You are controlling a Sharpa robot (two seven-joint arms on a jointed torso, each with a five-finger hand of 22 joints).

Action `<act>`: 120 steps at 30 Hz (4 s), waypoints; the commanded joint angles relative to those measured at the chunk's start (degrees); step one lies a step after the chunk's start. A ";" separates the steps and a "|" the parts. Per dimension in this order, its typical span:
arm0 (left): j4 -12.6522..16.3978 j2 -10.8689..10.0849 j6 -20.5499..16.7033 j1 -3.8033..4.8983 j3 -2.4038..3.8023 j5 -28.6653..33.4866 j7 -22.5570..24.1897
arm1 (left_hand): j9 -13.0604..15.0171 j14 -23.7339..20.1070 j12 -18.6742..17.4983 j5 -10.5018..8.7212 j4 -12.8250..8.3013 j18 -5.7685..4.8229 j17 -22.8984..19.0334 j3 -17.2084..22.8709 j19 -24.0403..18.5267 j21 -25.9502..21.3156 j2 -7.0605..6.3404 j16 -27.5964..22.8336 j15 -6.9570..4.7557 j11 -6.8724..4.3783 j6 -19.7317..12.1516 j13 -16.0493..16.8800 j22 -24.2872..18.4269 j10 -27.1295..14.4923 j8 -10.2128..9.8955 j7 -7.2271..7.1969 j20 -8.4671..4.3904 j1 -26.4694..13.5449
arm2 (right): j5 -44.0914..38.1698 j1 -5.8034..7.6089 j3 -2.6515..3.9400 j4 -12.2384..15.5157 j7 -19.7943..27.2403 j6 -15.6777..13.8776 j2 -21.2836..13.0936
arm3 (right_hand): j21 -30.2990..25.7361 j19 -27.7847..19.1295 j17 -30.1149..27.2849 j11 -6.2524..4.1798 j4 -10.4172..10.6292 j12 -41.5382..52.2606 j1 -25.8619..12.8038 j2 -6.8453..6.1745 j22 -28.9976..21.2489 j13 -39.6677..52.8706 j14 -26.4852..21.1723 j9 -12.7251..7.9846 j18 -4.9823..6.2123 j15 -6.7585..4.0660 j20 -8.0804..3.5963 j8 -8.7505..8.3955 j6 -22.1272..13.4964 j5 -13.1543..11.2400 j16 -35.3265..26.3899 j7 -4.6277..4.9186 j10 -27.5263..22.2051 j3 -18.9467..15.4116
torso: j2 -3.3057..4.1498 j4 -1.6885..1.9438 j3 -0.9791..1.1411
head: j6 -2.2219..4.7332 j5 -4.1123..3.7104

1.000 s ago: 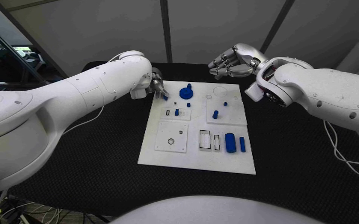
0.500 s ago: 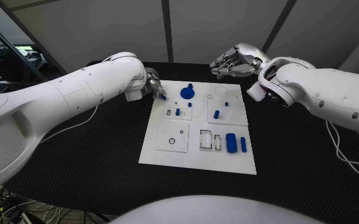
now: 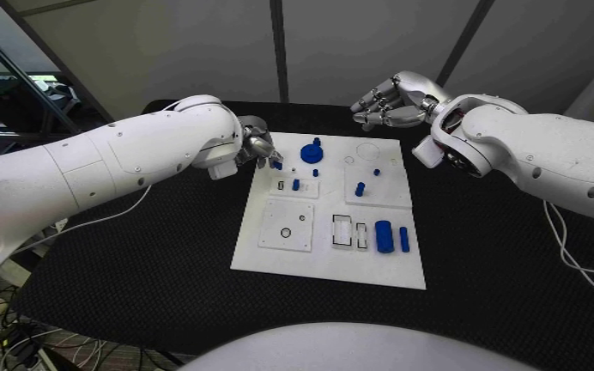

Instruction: Assemble the parts on the task board

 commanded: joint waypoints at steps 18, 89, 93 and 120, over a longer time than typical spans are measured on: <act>3.73 -0.79 -3.29 -0.92 -3.81 -6.11 -1.36 | 0.48 4.98 1.77 1.57 -6.79 -1.26 11.98 7.32 0.90 0.38 -0.36 0.32 -0.64 -1.19 0.52 1.98 7.23 3.08 0.88 -0.01 -0.41 -1.37 | 0.01 0.09 0.02 -0.03 0.51 0.41 -0.05 | -0.37 0.45 -0.04 -0.12 -0.09 0.22 0.27 0.17 -0.10 -0.08 0.38 0.04 0.17 0.08 -0.05 0.25 0.37 0.35 -0.36 -0.06 0.37 0.40 | 0.09 -0.21 -0.04 | -0.32 0.20; 1.42 1.96 2.41 -1.28 -3.95 -8.96 -1.65 | 1.76 5.00 7.71 3.68 -6.94 -1.39 12.01 5.22 1.25 0.76 -1.88 0.34 -1.24 -2.06 1.58 9.70 7.81 7.85 2.70 -1.14 -0.91 -3.93 | 0.01 0.01 0.01 -0.49 0.74 0.80 0.44 | -0.44 0.54 -0.04 -0.12 -0.03 0.24 0.10 0.15 -0.13 -0.19 0.47 0.04 0.16 0.07 -0.07 0.25 0.38 0.41 -0.43 -0.06 0.42 0.51 | 0.10 -0.27 0.01 | -1.28 0.09; 0.98 2.21 2.66 -1.28 -3.95 -8.95 -1.67 | 1.81 5.01 8.55 3.66 -6.45 -1.45 12.04 3.86 1.39 0.95 -1.89 0.37 -1.43 -2.30 1.91 10.91 8.00 8.57 2.85 -1.47 -1.09 -4.43 | 0.01 0.01 0.01 -0.48 0.74 0.79 0.44 | -0.44 0.54 -0.04 -0.12 -0.03 0.24 0.10 0.15 -0.13 -0.19 0.47 0.04 0.16 0.07 -0.07 0.25 0.38 0.41 -0.43 -0.06 0.42 0.51 | 0.08 -0.29 0.07 | -1.41 -0.07; -0.47 2.39 0.17 -1.26 -3.95 -8.97 -1.92 | -0.22 5.05 10.21 0.22 2.27 -1.65 12.12 -12.94 1.94 1.29 -2.17 0.41 -1.73 -2.57 4.61 14.08 8.76 9.30 1.24 -1.88 -1.49 -10.50 | 0.01 0.01 0.01 -0.53 0.79 0.67 0.42 | -0.54 0.56 -0.05 -0.06 0.05 0.19 -0.13 -0.02 -0.17 -0.28 0.47 0.01 0.14 0.12 -0.07 0.19 0.26 0.40 -0.52 -0.01 0.33 0.49 | 0.07 -0.17 0.02 | -1.19 -0.21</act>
